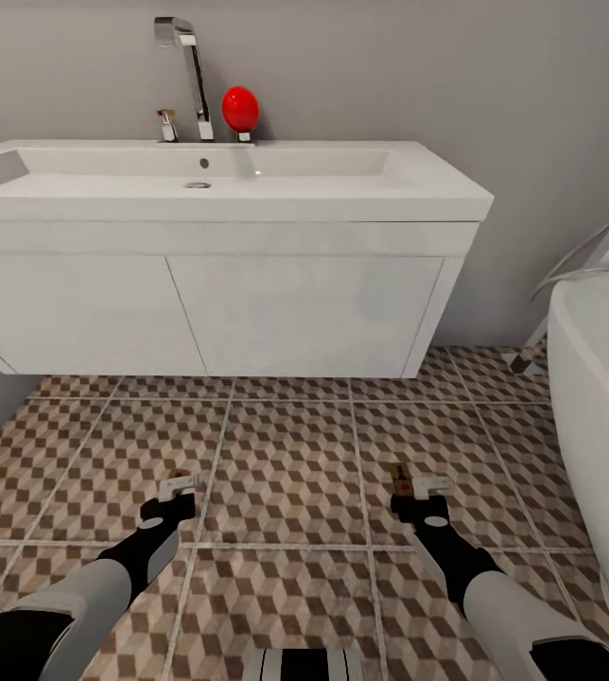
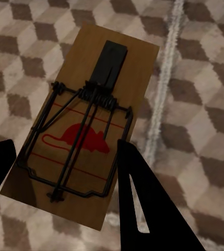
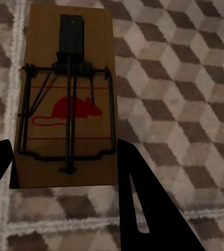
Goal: Take the four mousetraps from the cabinet in the bathroom and place them on the bathroom floor. Make sure all four end up on the same floor surface, and ensure that at least two of them are either under or directly next to the same bathroom sink.
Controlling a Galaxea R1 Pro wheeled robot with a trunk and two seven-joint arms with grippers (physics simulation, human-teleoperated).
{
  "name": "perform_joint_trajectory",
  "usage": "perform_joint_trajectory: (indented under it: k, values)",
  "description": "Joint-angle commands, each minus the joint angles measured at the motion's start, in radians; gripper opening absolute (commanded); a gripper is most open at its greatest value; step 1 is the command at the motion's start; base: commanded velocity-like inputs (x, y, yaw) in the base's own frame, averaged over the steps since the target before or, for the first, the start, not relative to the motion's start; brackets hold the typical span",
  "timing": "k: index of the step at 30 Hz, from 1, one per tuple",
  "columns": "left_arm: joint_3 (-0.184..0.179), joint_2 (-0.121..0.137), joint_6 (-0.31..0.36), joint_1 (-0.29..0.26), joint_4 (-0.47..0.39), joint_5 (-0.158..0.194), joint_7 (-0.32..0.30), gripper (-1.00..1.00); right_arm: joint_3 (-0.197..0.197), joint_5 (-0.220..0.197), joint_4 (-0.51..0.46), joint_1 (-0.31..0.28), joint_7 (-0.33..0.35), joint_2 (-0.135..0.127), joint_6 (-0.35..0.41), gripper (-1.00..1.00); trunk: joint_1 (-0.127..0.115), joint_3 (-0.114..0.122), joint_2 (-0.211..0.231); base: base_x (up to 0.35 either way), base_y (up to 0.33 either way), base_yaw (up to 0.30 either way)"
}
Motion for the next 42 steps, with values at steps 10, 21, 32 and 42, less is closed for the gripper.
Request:
perform_joint_trajectory:
  k: [10,21,32,42]
  values:
    - [-0.009,0.0,-0.003,0.0,0.002,0.008,-0.005,-1.0,0.007,0.001,0.0,-0.001,-0.008,0.0,0.001,-1.0,0.003,-0.032,-0.002,0.0,0.0,0.0]
    - [-0.009,0.0,-0.006,0.0,0.001,0.006,-0.009,-1.0,0.008,0.0,0.0,-0.001,-0.007,0.0,0.002,-1.0,0.008,-0.074,-0.005,0.0,0.0,0.0]
    - [-0.009,0.0,-0.008,0.0,0.0,0.005,-0.009,-1.0,0.008,0.0,0.0,-0.001,-0.006,0.0,0.003,-1.0,0.009,-0.078,-0.005,0.0,0.0,0.0]
    - [-0.007,-0.002,-0.012,0.0,0.0,0.01,0.01,-1.0,0.008,0.001,-0.002,-0.001,-0.006,0.001,0.0,-1.0,0.009,-0.078,-0.005,0.0,0.0,0.0]
